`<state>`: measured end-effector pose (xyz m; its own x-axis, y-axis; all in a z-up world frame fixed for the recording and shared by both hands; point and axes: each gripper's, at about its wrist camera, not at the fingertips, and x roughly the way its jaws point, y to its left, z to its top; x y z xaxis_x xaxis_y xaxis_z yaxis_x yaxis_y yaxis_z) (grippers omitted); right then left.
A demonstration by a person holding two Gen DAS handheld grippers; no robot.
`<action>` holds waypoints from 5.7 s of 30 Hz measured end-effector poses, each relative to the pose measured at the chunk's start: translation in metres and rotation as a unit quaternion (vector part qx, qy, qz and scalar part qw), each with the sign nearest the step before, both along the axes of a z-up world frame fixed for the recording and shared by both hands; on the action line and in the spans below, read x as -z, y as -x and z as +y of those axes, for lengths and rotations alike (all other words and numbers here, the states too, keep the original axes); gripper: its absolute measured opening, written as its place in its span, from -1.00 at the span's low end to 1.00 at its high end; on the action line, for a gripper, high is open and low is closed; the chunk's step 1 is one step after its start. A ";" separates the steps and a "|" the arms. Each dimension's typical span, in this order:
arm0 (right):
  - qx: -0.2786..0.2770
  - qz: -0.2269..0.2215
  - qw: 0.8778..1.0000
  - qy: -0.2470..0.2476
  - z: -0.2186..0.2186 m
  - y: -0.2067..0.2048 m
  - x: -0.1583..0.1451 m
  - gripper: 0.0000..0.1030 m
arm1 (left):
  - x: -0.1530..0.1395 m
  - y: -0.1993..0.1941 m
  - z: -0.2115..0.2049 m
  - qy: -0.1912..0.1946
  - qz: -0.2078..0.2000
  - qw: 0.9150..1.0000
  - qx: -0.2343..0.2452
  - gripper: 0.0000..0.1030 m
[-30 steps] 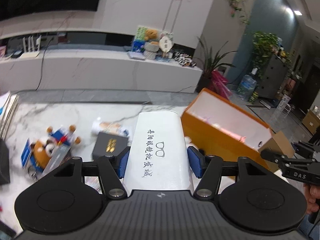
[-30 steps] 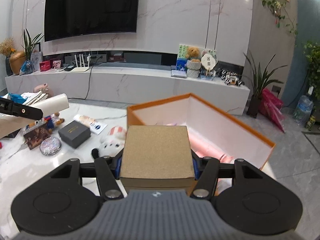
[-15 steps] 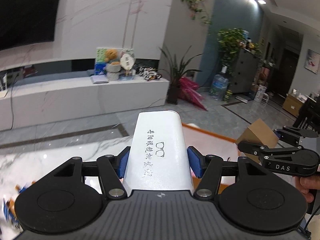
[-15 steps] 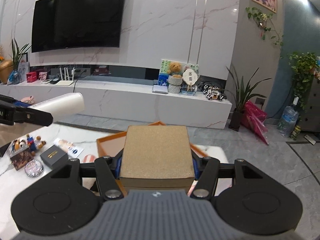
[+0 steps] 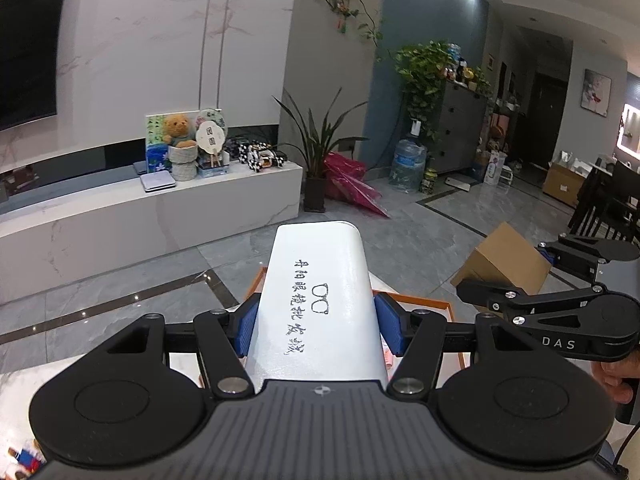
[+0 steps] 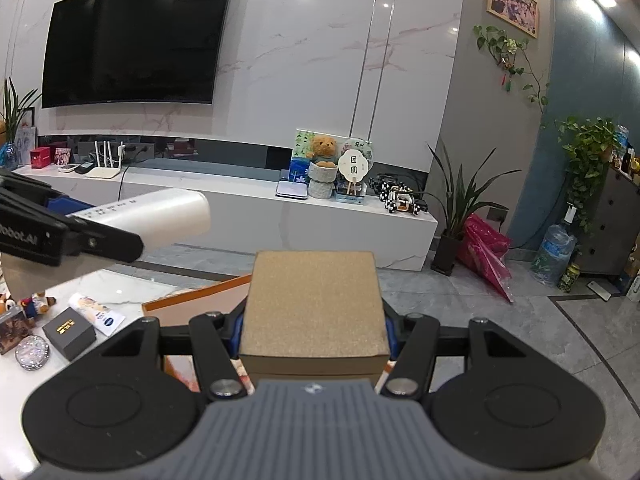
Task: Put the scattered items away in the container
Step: 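Carry the cardboard box and glasses case with both tools over the orange box, then open both tools to drop the cardboard box and glasses case into the box, then move both tools back over the table toward the plush and compact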
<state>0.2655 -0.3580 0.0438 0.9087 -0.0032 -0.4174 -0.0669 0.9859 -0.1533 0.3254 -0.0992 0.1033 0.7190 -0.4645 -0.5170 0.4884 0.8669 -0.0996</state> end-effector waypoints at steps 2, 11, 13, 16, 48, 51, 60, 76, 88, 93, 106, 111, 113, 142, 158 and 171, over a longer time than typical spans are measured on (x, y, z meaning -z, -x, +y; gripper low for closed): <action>-0.001 0.004 1.000 -0.001 -0.001 -0.009 0.002 0.20 | 0.006 -0.010 -0.005 -0.003 0.008 1.000 0.004 0.35; -0.004 0.056 0.998 -0.026 -0.006 -0.052 0.037 0.20 | 0.049 -0.058 -0.027 -0.041 0.057 0.997 0.017 0.35; -0.002 0.069 0.997 -0.024 -0.007 -0.061 0.048 0.20 | 0.059 -0.067 -0.032 -0.049 0.067 0.996 0.019 0.35; 0.000 0.087 0.996 -0.024 -0.009 -0.073 0.063 0.20 | 0.072 -0.080 -0.037 -0.061 0.077 0.995 0.019 0.35; -0.011 0.214 0.977 -0.014 -0.005 -0.159 0.136 0.20 | 0.144 -0.134 -0.074 -0.205 0.086 0.974 0.038 0.35; -0.014 0.226 0.974 -0.013 -0.003 -0.162 0.143 0.20 | 0.150 -0.138 -0.072 -0.209 0.093 0.973 0.036 0.35; -0.019 0.245 0.969 -0.007 0.004 -0.168 0.154 0.19 | 0.157 -0.139 -0.077 -0.227 0.090 0.969 0.043 0.35; -0.013 0.246 0.969 -0.001 0.008 -0.172 0.156 0.26 | 0.158 -0.137 -0.079 -0.242 0.084 0.966 0.041 0.47; -0.010 0.233 0.972 0.002 0.011 -0.167 0.147 0.39 | 0.148 -0.131 -0.077 -0.239 0.074 0.968 0.036 0.60; -0.007 0.225 0.974 0.004 0.012 -0.163 0.139 0.39 | 0.137 -0.127 -0.075 -0.233 0.065 0.970 0.033 0.61; -0.006 0.203 0.979 0.010 0.017 -0.145 0.110 0.39 | 0.105 -0.107 -0.069 -0.224 0.040 0.974 0.023 0.62; -0.008 0.186 0.982 0.005 0.018 -0.134 0.093 0.39 | 0.088 -0.095 -0.066 -0.213 0.034 0.976 0.013 0.62; -0.011 0.182 0.983 0.007 0.019 -0.128 0.088 0.39 | 0.082 -0.088 -0.065 -0.206 0.031 0.978 0.010 0.62; -0.037 0.115 0.993 -0.008 0.066 -0.026 0.048 0.43 | 0.034 0.035 0.036 -0.034 0.004 0.996 -0.083 0.72; -0.084 0.086 0.992 -0.035 0.102 0.010 0.059 0.51 | 0.068 0.068 0.094 0.011 0.018 0.991 -0.128 0.73; -0.107 0.099 0.987 -0.061 0.127 0.006 0.093 0.55 | 0.099 0.078 0.135 0.014 0.048 0.985 -0.166 0.73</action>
